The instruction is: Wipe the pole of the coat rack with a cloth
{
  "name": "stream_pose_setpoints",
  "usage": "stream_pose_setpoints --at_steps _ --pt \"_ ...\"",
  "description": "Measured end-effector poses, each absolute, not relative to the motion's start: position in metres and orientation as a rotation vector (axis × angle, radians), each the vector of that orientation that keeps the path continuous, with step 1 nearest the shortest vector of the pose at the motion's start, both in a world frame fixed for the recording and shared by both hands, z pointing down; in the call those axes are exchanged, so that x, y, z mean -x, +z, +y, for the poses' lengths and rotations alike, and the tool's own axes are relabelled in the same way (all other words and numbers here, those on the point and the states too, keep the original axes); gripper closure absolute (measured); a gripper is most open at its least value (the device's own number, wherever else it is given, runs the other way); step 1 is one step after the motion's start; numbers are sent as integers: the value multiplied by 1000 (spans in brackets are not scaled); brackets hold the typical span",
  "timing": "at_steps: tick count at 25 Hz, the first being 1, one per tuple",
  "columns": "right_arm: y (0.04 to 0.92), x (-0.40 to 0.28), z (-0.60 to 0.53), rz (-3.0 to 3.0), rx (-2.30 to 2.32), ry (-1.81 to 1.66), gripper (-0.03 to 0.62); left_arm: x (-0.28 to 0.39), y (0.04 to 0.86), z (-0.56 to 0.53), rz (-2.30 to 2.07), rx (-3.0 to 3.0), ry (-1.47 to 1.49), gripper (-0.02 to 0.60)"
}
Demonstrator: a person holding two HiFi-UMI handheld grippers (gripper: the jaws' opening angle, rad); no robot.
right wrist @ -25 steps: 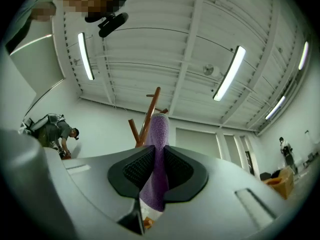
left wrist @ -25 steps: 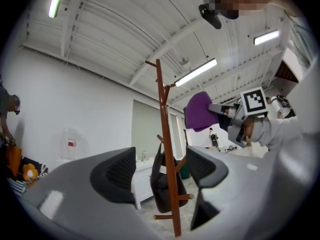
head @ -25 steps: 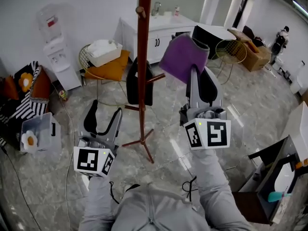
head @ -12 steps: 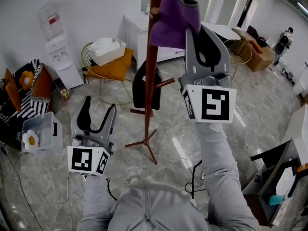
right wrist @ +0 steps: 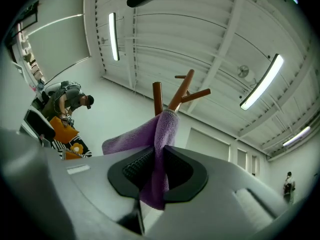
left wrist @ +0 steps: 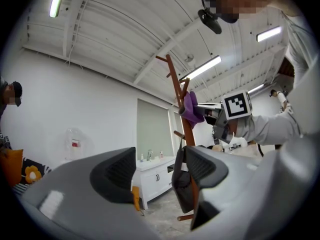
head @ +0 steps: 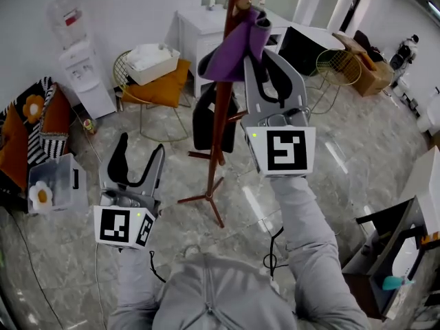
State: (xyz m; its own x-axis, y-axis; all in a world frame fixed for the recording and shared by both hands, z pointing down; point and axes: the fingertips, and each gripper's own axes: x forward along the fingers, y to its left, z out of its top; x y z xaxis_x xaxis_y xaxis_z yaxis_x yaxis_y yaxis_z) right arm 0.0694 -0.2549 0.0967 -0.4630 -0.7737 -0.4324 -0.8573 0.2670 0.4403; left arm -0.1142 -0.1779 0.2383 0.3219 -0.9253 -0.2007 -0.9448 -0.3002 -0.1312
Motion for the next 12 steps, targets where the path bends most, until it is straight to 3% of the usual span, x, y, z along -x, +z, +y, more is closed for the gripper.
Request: stream_pose_setpoints --at_steps 12 --pt "192 -62 -262 2573 1607 782 543 103 258 -191 1688 2425 110 241"
